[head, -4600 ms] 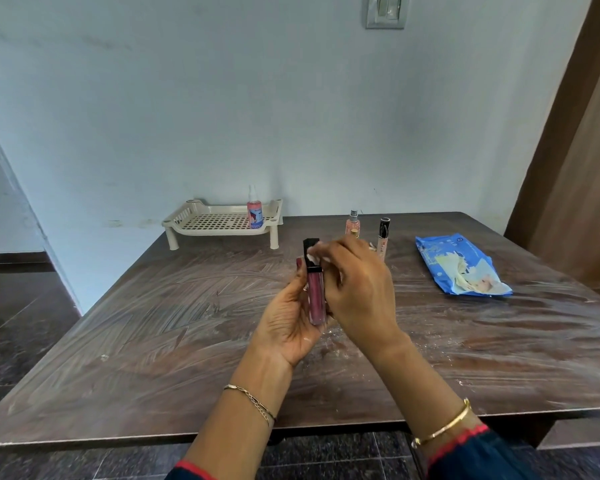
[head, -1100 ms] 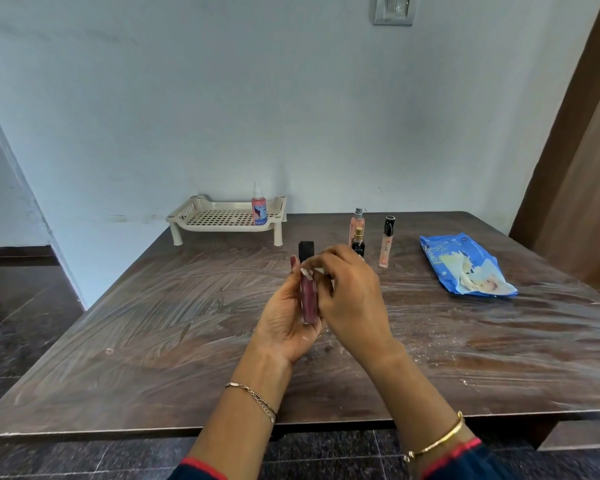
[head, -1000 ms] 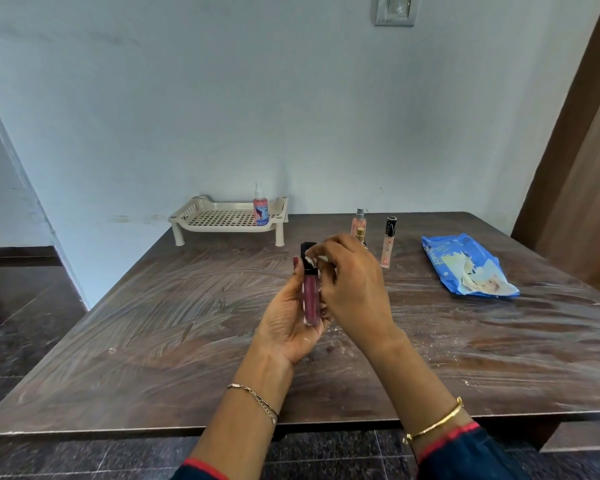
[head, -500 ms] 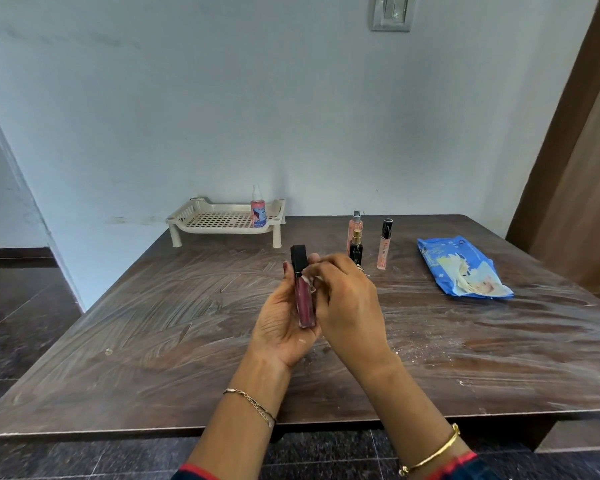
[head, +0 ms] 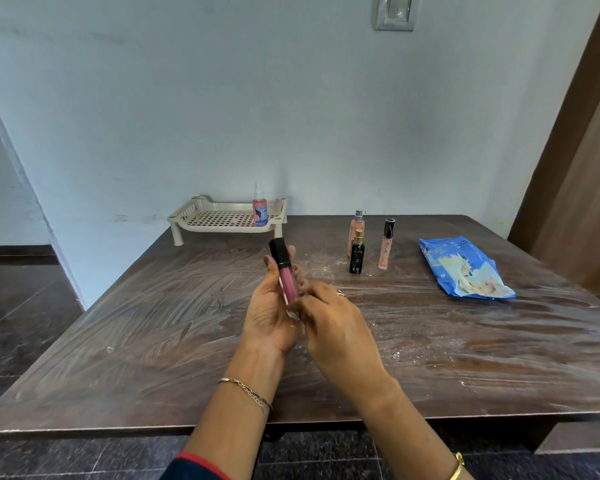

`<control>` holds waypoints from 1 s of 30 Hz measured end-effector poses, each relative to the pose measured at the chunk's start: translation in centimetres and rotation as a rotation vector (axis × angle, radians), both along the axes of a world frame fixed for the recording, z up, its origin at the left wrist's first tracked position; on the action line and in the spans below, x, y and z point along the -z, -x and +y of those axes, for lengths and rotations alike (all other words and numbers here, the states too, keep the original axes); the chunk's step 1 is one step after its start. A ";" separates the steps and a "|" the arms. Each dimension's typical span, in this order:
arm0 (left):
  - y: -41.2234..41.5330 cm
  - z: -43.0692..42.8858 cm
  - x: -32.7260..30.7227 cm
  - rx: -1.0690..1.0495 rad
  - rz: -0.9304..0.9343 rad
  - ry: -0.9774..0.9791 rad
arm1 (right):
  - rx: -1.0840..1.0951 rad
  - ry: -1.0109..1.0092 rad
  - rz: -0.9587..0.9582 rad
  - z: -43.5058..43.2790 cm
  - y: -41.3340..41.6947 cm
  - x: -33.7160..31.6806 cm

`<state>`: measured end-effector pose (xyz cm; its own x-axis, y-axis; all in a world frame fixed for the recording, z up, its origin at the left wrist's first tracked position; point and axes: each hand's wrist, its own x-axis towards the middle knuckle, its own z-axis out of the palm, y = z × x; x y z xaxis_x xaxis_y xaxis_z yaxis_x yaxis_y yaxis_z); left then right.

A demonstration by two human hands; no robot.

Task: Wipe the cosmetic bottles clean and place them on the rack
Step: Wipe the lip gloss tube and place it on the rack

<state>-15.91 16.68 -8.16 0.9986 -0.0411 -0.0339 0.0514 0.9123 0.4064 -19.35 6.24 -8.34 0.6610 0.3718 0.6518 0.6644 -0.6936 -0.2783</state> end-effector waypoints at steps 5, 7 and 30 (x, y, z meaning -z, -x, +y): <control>-1.1 0.2 -0.1 -0.112 0.046 -0.013 | -0.006 -0.030 0.062 -0.2 -0.5 -0.2; -1.1 0.3 -0.7 -0.127 0.084 -0.007 | 0.013 -0.081 0.100 0.0 -1.0 -0.6; -6.9 9.3 -4.2 -0.377 0.148 -0.616 | -0.267 -1.329 1.122 2.1 -9.1 -5.7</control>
<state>-9.03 26.00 -3.95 0.9243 0.3742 -0.0751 -0.1269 0.4869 0.8642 -10.29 8.29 -2.66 0.9779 0.1775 -0.1101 -0.1800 0.4484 -0.8755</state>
